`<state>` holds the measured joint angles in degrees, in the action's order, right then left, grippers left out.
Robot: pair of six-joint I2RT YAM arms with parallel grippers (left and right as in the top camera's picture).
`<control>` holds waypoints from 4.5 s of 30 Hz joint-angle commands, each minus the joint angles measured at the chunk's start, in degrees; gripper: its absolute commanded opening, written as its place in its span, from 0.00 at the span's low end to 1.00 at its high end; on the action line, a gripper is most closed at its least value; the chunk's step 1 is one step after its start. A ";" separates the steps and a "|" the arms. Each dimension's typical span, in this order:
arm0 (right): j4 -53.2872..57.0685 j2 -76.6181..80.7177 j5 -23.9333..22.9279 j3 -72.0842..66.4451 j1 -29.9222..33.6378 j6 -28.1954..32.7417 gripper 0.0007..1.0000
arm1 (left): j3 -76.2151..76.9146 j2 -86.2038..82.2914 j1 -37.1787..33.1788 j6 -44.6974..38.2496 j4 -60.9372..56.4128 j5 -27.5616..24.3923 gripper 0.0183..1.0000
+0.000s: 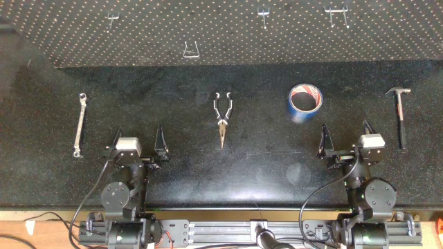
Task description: Place Tools Onto Pegboard
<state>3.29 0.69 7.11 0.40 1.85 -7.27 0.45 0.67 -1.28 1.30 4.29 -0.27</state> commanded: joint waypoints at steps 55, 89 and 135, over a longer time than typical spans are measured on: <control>0.37 -0.52 -0.70 -0.17 -0.33 -0.46 1.00 | 78.58 106.22 -35.21 -30.08 54.36 2.60 1.00; 0.37 -0.52 -0.70 -0.17 -0.33 -0.46 1.00 | 49.79 59.76 -27.76 -16.85 26.69 -0.42 0.01; 0.37 -0.50 -0.70 -0.17 -0.33 -0.46 1.00 | 43.41 71.41 -9.88 -7.80 -2.82 -3.48 0.01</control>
<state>3.31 0.69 6.70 0.38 1.85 -7.25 41.74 71.07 -11.09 -5.93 2.83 -2.87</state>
